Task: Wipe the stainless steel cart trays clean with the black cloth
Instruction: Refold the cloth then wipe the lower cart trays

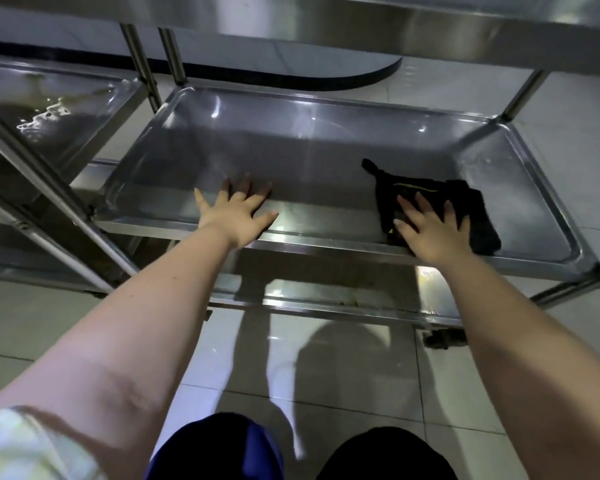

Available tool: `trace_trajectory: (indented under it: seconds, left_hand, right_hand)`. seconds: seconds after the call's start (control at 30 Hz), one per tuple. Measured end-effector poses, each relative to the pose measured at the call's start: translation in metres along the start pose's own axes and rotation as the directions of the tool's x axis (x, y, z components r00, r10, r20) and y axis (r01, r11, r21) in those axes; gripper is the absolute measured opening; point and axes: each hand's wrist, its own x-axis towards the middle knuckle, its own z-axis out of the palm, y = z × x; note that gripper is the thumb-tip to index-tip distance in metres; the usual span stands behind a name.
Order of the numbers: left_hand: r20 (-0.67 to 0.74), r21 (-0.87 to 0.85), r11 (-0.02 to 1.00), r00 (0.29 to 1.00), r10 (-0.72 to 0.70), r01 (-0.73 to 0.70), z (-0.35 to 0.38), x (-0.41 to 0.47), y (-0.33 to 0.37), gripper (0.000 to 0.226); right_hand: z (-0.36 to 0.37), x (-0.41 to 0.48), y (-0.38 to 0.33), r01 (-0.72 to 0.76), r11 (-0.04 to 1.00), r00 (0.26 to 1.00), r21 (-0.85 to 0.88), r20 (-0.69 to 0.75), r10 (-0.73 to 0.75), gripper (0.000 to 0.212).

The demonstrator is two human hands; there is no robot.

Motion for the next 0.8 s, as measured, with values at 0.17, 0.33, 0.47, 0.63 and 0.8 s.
trace_trajectory:
  seconds: [0.17,0.33,0.47,0.63,0.8]
  left_hand:
    - [0.075,-0.002,1.000,0.997,-0.019,0.019,-0.002,-0.001,0.013,0.062]
    - [0.067,-0.010,1.000,0.998,-0.012,0.013,-0.004,-0.004,0.009,0.062]
    - [0.113,-0.012,0.999,0.993,-0.045,0.047,-0.008,-0.002,0.005,0.062]
    - [0.131,0.015,0.997,0.989,-0.072,0.071,-0.018,0.009,0.033,0.056]
    - [-0.012,-0.058,0.997,0.999,0.049,-0.049,-0.005,0.024,0.075,0.053]
  right_hand:
    - [-0.005,-0.006,0.004,-0.111,0.993,0.992,0.043,0.062,0.109,0.055]
    - [0.008,-0.027,-0.094,0.069,0.998,0.996,-0.002,0.058,-0.069,0.055]
    - [0.012,-0.039,-0.161,0.103,0.994,0.981,0.030,0.164,-0.106,0.055]
    - [-0.002,-0.024,-0.145,0.124,0.992,0.986,0.032,0.106,-0.127,0.057]
    - [0.009,-0.011,-0.113,0.233,0.972,0.971,-0.008,0.061,-0.232,0.063]
